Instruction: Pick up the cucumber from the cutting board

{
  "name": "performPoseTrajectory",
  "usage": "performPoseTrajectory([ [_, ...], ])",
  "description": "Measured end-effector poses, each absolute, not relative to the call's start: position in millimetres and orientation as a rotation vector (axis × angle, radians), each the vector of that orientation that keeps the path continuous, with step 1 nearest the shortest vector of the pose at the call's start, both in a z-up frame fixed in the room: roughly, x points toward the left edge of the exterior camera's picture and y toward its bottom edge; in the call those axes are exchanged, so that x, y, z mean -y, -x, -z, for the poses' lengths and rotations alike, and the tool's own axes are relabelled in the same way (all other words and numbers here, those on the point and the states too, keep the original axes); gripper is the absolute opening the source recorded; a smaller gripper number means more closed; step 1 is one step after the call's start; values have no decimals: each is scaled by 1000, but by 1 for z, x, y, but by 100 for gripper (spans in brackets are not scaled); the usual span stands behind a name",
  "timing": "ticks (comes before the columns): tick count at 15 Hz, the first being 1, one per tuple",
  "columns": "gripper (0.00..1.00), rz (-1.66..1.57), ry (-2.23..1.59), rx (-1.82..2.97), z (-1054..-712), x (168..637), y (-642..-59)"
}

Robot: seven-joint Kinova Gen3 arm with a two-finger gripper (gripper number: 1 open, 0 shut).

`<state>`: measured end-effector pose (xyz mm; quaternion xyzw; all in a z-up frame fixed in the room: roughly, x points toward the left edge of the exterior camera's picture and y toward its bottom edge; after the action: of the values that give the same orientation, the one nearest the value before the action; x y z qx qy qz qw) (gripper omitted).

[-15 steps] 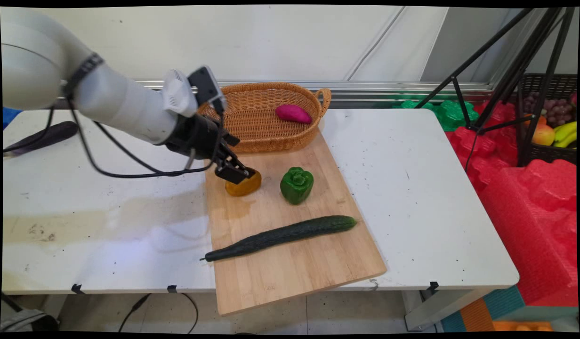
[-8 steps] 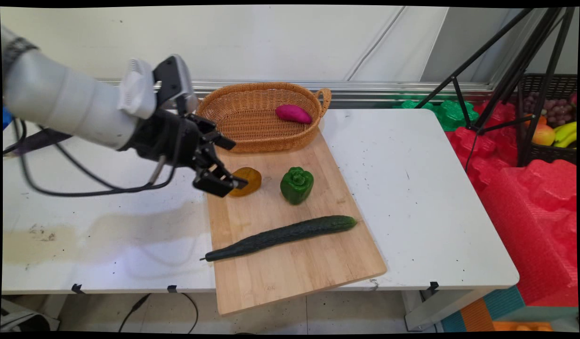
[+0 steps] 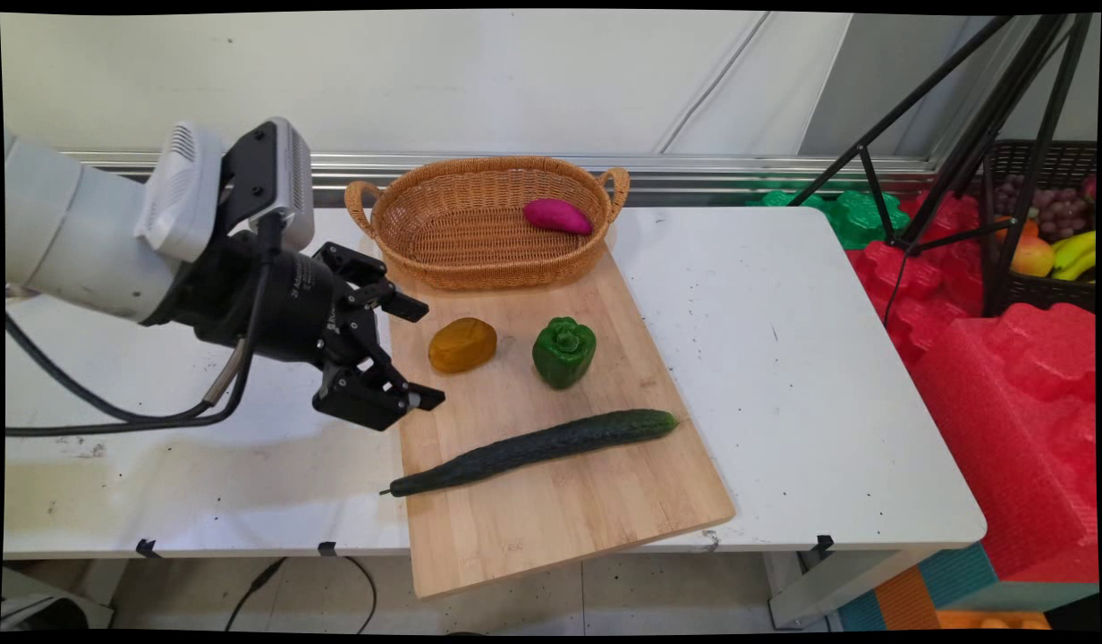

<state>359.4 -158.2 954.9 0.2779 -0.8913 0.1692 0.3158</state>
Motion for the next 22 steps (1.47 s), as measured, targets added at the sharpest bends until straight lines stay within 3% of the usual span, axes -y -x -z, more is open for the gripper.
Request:
performPoseTrajectory([
  [10,100,-441,-795,2396,-949,158,-319],
  [22,100,-414,-894,2514,-897,200,-254],
])
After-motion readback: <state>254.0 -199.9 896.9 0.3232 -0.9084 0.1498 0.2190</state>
